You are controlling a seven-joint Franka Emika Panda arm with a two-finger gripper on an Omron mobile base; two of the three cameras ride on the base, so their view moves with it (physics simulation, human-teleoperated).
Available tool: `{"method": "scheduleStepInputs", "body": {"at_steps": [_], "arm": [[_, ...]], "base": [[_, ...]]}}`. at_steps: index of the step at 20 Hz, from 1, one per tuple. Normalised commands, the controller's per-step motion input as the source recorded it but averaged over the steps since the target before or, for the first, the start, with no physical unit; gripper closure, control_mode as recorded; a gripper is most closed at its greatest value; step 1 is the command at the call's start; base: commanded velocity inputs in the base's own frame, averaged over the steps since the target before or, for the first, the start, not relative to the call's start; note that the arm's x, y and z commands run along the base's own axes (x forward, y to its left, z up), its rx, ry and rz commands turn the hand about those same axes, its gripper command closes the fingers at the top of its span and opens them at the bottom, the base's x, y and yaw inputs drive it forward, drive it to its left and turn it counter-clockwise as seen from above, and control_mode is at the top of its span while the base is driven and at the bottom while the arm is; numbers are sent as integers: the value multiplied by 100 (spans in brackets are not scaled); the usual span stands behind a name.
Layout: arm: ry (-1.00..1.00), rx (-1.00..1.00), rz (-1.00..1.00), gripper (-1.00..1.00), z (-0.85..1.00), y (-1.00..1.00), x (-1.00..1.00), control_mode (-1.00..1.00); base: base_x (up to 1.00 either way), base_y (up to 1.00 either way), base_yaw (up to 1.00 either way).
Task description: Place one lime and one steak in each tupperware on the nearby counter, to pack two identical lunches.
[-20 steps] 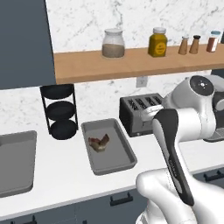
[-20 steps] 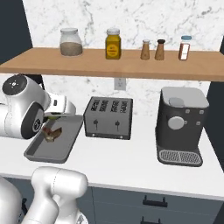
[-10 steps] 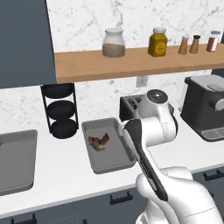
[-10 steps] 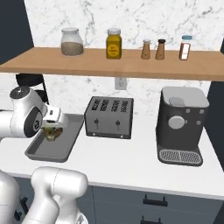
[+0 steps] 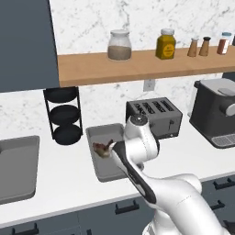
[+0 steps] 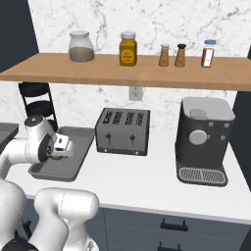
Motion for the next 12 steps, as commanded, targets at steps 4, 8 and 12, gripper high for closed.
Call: {"method": "scheduleStepInputs", "body": {"at_steps": [4,8,12], "arm": [[2,0,0,100,-41,13,38,-100],[0,0,0,100,-17,1,39,-100],[0,0,0,-100,-33,10,52,-100]], "base": [[0,0,0],[0,0,0],[0,0,0]]}}
